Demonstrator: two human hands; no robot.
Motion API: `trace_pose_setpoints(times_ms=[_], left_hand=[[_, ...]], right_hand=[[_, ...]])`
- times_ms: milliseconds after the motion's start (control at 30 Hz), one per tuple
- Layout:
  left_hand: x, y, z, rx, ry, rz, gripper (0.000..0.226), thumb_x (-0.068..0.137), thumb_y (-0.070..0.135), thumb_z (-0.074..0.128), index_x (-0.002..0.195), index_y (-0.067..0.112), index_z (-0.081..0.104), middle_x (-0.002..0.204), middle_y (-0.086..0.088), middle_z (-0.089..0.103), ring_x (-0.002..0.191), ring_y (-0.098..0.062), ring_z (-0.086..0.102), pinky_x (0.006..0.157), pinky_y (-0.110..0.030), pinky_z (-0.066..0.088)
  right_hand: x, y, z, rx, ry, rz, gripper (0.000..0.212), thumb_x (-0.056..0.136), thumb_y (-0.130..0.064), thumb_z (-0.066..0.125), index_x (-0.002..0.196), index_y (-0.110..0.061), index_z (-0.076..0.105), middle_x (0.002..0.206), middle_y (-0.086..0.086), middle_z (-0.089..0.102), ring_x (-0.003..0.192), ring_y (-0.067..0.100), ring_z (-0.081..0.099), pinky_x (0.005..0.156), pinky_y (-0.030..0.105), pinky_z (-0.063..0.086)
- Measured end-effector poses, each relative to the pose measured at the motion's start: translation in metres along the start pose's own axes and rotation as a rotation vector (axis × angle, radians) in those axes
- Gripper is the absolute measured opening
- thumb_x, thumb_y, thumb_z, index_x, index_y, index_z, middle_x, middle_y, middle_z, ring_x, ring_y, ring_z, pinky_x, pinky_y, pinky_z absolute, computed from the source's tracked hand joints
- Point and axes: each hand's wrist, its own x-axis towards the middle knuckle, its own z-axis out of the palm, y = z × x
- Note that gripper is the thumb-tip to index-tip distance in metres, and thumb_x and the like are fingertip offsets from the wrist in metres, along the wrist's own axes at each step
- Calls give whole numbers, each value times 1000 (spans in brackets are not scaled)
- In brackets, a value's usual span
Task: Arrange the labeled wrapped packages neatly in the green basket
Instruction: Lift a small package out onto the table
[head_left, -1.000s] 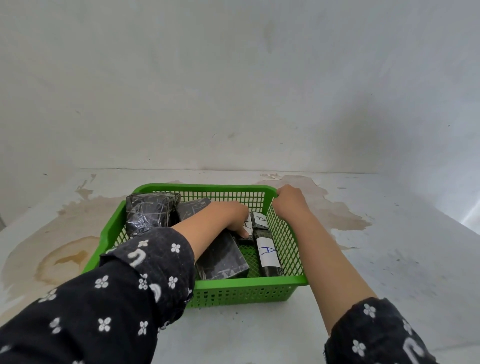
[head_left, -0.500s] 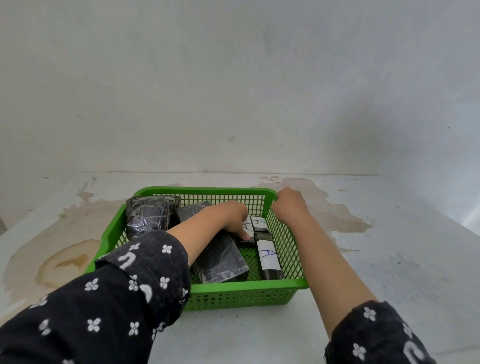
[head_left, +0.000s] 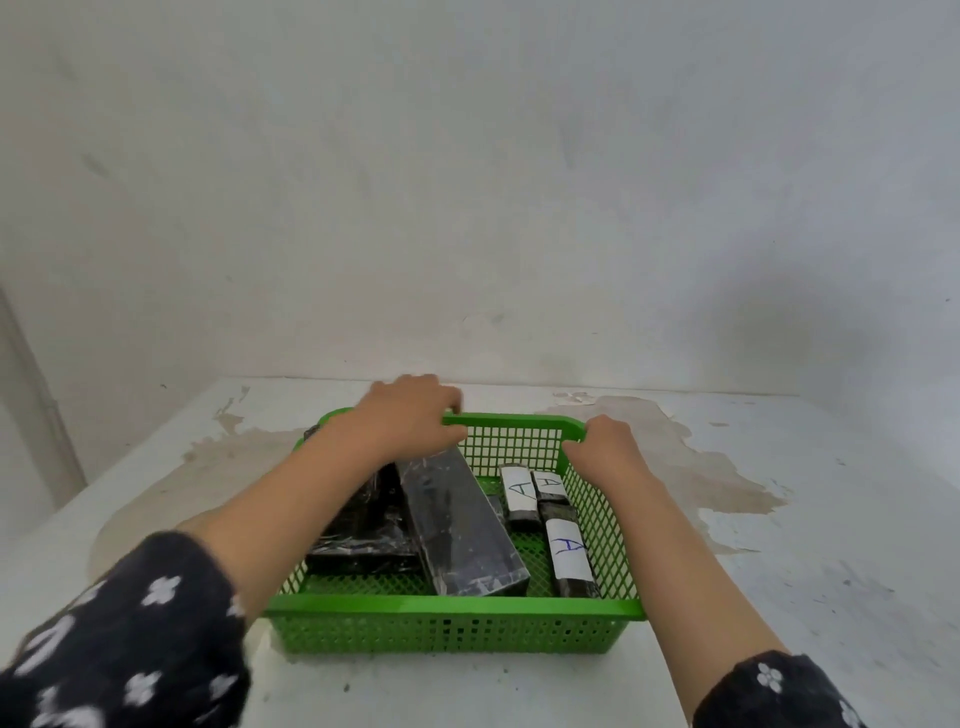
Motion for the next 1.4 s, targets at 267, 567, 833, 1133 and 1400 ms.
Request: trace_pose_setpoints(times_ms=[267, 567, 833, 1133, 1400], left_hand=[[-51, -66, 23, -228, 58, -170, 50, 88, 43, 57, 134, 28, 46, 129, -1, 52, 115, -20, 50, 93, -37, 44], [-47, -83, -33, -954, 658, -176, 19, 81, 42, 66, 100, 38, 68, 94, 3, 69, 80, -16, 66, 66, -28, 56], [-21, -55, -24, -1640, 325, -155, 36, 91, 43, 51, 99, 15, 73, 96, -8, 75, 78, -20, 70, 61, -28, 55], [-6, -21, 7, -1473, 98, -126, 49, 94, 53, 36, 116, 16, 60, 103, -8, 70, 81, -21, 68, 63, -32, 57], [-22, -36, 53, -427, -48, 192, 55, 77, 61, 59, 127, 38, 52, 128, 12, 50, 117, -8, 46, 92, -25, 37]], right_hand=[[-6, -6, 1, -40, 147, -173, 29, 90, -22, 53, 113, -5, 60, 124, 15, 48, 115, 31, 45, 90, 36, 42], [-28, -34, -2, 256, 60, -523, 30, 86, -33, 63, 113, -24, 59, 114, -8, 53, 111, 11, 54, 90, 28, 43], [-61, -62, -14, 351, 29, -745, 121, 53, -68, 74, 141, -51, -6, 147, -33, 6, 138, -3, 13, 106, 22, 18], [-58, -31, -53, 403, 234, -707, 71, 65, -38, 75, 126, -54, 41, 115, -24, 46, 103, -5, 50, 79, 14, 45], [-13, 83, -29, 292, 353, 51, 61, 74, -32, 76, 126, -17, 50, 121, 20, 45, 111, 37, 49, 91, 35, 40]])
